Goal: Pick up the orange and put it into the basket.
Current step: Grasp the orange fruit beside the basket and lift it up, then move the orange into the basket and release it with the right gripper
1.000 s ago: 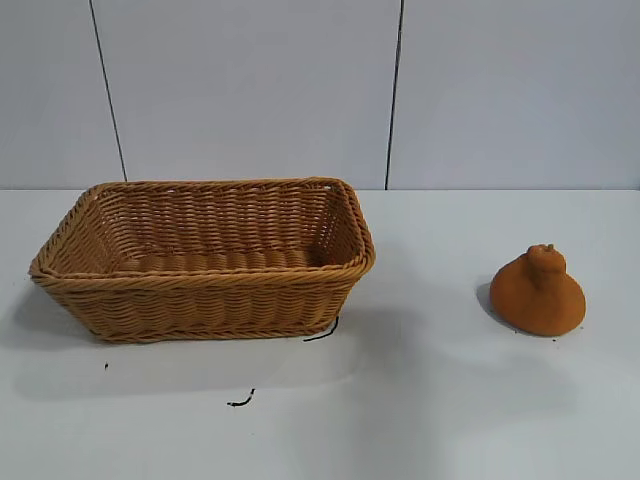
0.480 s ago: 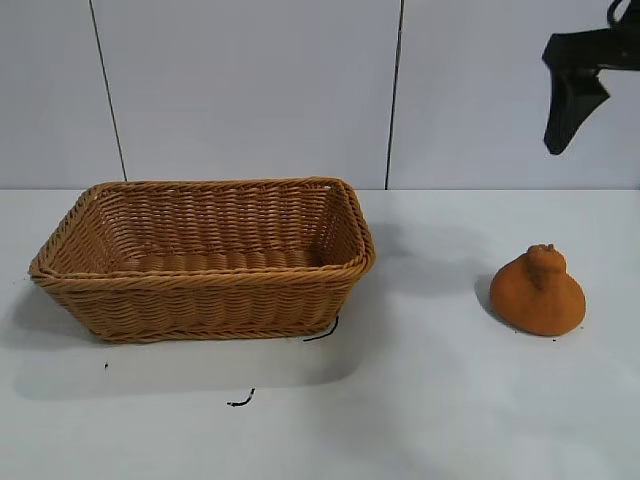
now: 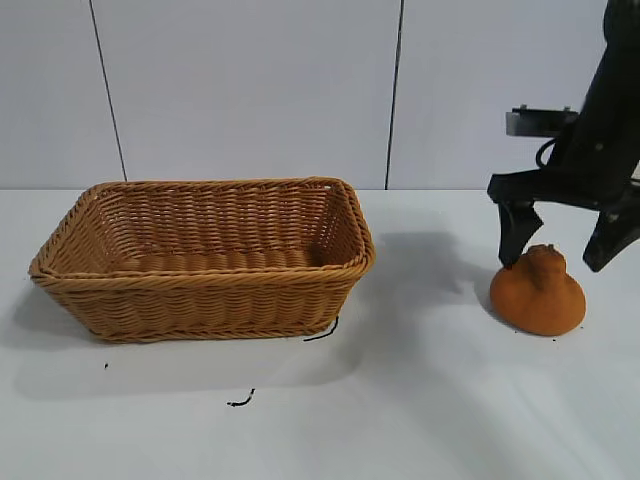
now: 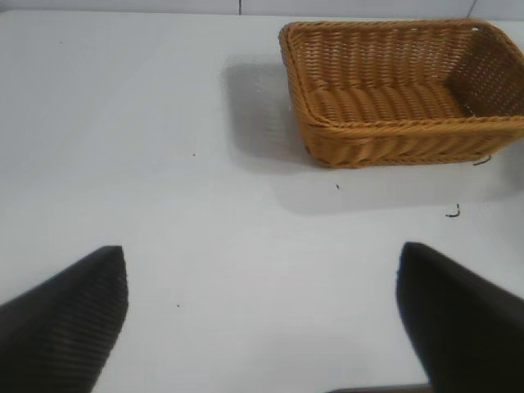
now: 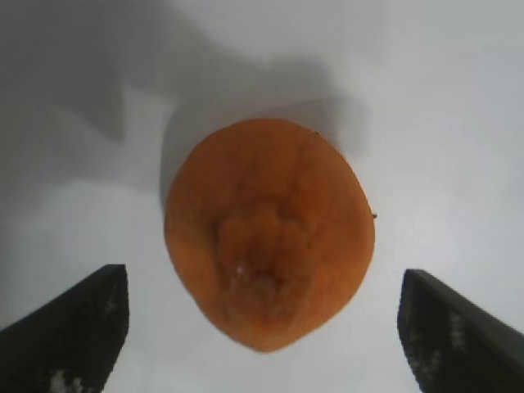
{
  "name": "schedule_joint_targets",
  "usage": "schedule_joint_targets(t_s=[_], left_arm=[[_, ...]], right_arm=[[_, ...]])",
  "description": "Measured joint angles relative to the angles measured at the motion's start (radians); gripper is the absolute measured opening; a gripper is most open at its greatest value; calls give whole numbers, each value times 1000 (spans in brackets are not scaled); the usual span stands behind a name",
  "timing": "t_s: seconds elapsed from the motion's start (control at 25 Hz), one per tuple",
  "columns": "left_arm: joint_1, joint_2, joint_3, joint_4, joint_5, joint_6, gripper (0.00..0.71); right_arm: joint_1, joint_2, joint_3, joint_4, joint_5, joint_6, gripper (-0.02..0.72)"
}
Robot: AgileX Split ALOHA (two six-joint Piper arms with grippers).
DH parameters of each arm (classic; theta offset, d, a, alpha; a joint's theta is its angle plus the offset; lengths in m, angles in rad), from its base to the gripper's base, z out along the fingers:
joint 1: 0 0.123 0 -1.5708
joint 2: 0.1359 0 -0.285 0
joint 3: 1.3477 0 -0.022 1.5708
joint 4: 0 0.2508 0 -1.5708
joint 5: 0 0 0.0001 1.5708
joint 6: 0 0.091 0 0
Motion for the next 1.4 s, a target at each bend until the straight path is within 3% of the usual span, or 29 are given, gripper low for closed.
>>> schedule_joint_targets(t_s=[0.08, 0.2, 0.28, 0.4, 0.88, 1.16, 1.4], left_arm=[[0, 0, 0, 0, 0, 0, 639], [0, 0, 0, 0, 0, 0, 639], [0, 0, 0, 0, 0, 0, 639], [0, 0, 0, 0, 0, 0, 639], [0, 0, 0, 0, 0, 0, 639], [0, 0, 0, 0, 0, 0, 639], [0, 0, 0, 0, -1, 0, 639]], right_arm=[[0, 0, -8, 1, 4, 0, 478], [0, -1, -44, 7, 56, 1, 191], [0, -2, -83, 8, 105, 1, 99], [0, -1, -168, 8, 194, 1, 99], [1, -67, -590, 6, 401, 23, 99], [90, -67, -675, -3, 412, 42, 99], [282, -64, -675, -1, 375, 50, 99]])
